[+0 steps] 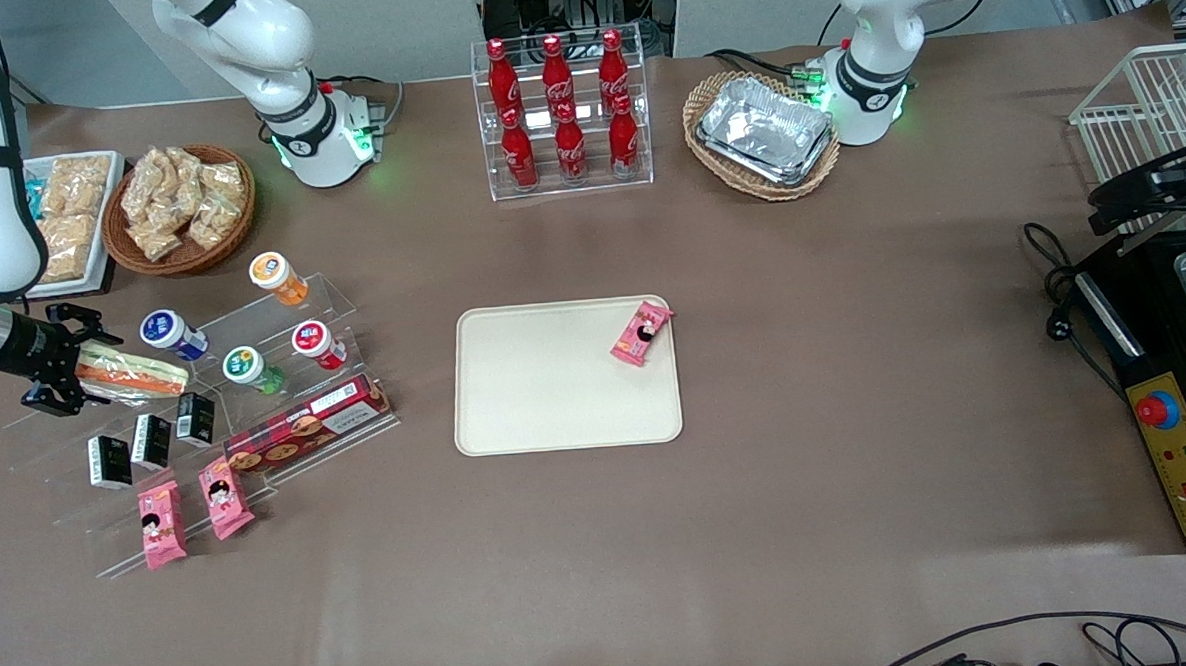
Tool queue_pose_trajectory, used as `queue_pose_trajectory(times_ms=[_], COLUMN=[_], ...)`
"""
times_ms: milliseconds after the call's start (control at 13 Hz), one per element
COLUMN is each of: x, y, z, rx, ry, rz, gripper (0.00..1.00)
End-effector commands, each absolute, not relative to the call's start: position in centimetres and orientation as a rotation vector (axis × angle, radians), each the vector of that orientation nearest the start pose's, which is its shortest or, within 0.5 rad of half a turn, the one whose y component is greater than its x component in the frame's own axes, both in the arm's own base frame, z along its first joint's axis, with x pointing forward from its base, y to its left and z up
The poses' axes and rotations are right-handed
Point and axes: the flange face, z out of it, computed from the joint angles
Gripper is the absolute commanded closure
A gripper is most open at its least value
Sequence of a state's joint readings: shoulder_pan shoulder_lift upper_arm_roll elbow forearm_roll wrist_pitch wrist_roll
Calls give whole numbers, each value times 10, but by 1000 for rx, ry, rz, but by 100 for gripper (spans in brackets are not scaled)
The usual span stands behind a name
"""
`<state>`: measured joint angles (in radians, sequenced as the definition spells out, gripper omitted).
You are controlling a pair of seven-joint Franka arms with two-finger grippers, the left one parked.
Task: Place sandwich on tray
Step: 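Lower the right gripper and close it on the wrapped triangular sandwich, then lift the sandwich and carry it with the right gripper over the cream tray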
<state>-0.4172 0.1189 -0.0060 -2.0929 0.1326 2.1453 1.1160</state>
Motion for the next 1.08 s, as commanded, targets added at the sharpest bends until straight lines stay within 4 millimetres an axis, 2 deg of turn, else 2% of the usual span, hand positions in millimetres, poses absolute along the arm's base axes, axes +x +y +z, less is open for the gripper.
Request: queue_pose_trajectory(times_ms=[0,154,231,385,538,692,1000], x=[510,510,511,515,523,537,548], y=[-223,-223,-223,-227,-236,-252,-266], z=[358,361,364,375,396,428,472], rx=[-2092,-2123,-2135,-2167,-2204,-2317,-2605], ry=[2205,2184,2172,2129,2083,2012,1664], rz=[121,117,111,89,58,45,-23], gripper=[21,59,70,71,71,71,71])
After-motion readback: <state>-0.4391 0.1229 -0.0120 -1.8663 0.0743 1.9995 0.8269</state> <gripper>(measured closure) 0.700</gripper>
